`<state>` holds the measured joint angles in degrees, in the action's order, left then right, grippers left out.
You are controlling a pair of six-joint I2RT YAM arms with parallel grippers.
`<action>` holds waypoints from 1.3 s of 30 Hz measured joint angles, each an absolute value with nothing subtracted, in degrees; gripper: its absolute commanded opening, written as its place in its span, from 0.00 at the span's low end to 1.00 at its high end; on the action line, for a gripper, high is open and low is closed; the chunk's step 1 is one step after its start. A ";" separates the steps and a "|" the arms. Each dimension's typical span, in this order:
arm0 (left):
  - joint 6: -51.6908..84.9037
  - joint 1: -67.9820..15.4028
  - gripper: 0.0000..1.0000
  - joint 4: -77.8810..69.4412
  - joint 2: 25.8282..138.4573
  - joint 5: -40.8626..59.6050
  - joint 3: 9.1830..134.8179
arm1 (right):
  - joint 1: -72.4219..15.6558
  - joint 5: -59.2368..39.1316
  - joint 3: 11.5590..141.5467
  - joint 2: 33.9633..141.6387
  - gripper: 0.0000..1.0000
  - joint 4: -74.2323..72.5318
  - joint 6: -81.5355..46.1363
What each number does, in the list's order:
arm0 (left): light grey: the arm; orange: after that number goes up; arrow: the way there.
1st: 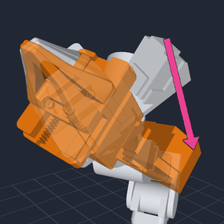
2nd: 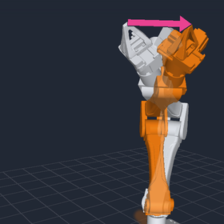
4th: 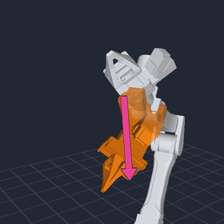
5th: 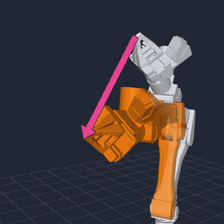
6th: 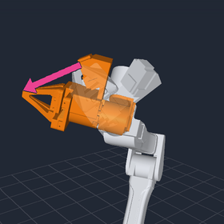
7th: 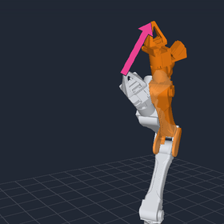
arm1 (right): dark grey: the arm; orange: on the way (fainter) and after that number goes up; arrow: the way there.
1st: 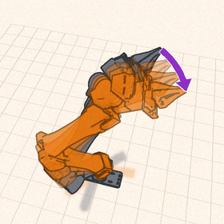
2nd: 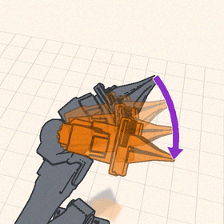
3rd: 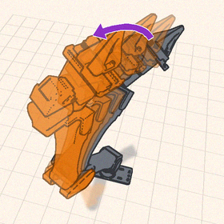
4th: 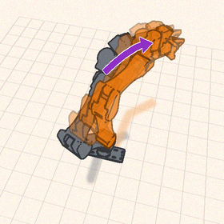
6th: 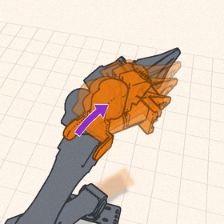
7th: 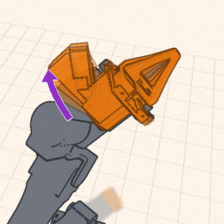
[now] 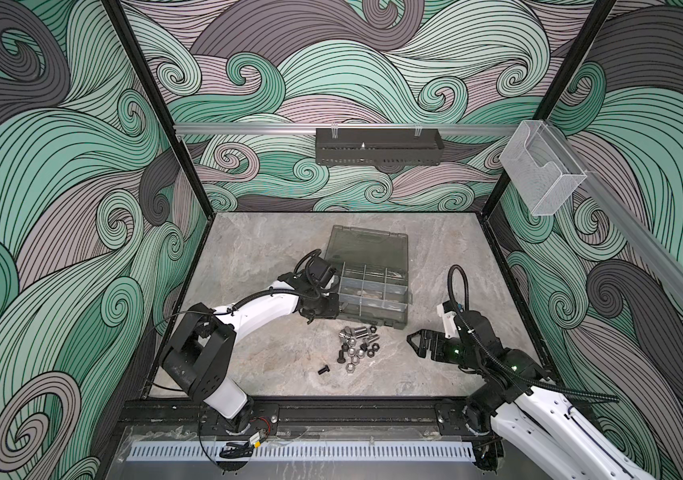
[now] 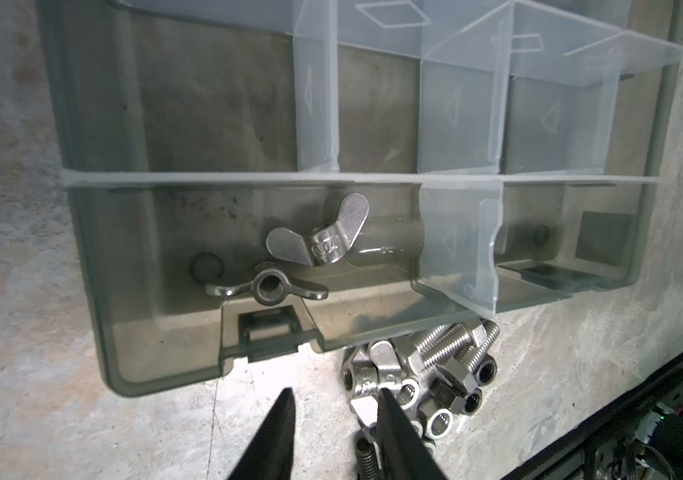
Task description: Sort the screws and nuts into containers
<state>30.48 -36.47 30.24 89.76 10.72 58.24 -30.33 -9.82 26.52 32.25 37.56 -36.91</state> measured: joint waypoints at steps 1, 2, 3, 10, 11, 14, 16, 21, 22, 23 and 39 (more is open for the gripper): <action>30.50 -36.56 0.37 30.20 89.69 10.90 58.11 | -30.33 -9.82 26.52 32.27 0.99 37.56 -36.95; 30.50 -36.69 0.37 30.13 89.62 11.00 57.91 | -30.33 -9.82 26.52 32.25 1.00 37.56 -36.95; 30.50 -36.88 0.37 30.11 89.49 11.09 57.63 | -30.33 -9.82 26.52 32.25 1.00 37.56 -36.99; 31.05 -39.40 0.38 30.00 89.27 11.88 55.90 | -30.33 -9.82 26.50 32.25 1.00 37.56 -37.19; 31.09 -39.77 0.38 29.91 89.32 11.94 55.90 | -30.33 -9.82 26.50 32.25 1.00 37.56 -37.30; 31.33 -40.75 0.38 29.76 89.69 12.08 55.90 | -30.33 -9.82 26.50 32.21 1.00 37.56 -37.39; 31.53 -41.47 0.38 29.65 90.28 12.08 55.90 | -30.33 -9.82 26.50 32.14 1.00 37.54 -37.52; 31.57 -42.44 0.38 29.39 92.14 12.03 55.90 | -30.33 -9.82 26.50 32.10 1.00 37.56 -37.56; 31.57 -42.54 0.37 29.23 92.55 12.03 55.90 | -30.33 -9.82 26.50 32.10 1.00 37.56 -37.58; 31.55 -42.59 0.37 29.15 92.97 12.01 55.90 | -30.33 -9.82 26.50 32.08 1.00 37.56 -37.58; 31.27 -44.82 0.35 28.93 98.41 9.19 57.28 | -30.33 -9.82 26.37 31.68 1.00 37.58 -37.78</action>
